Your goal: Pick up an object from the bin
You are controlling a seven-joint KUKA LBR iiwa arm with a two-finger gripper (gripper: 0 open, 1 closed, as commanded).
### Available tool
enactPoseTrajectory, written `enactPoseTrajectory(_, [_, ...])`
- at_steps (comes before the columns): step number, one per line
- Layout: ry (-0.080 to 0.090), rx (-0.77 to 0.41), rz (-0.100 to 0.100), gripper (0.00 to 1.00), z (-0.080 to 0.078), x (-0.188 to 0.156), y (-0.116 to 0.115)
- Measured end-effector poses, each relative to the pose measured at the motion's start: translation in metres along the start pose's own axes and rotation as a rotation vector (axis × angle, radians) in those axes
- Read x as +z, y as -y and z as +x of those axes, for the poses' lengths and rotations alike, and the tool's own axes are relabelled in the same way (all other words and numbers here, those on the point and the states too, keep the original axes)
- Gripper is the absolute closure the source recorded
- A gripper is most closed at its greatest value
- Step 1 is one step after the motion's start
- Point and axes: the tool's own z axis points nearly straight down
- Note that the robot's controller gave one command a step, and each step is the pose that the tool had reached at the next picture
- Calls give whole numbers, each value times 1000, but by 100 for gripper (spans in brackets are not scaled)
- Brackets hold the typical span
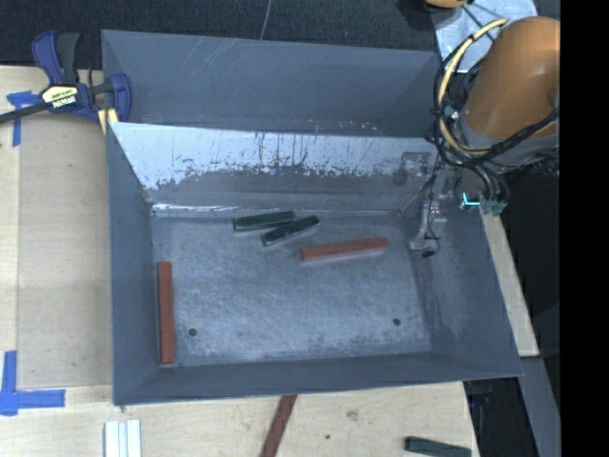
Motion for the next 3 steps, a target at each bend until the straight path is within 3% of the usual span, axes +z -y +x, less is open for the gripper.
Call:
enactPoseTrajectory(1, [8,-2,1,0,-2,-5,0])
enactPoseTrajectory(2, [12,57,0,0,-7,84,-27])
enactPoseTrajectory(3, [2,54,0,0,-9,95,-37])
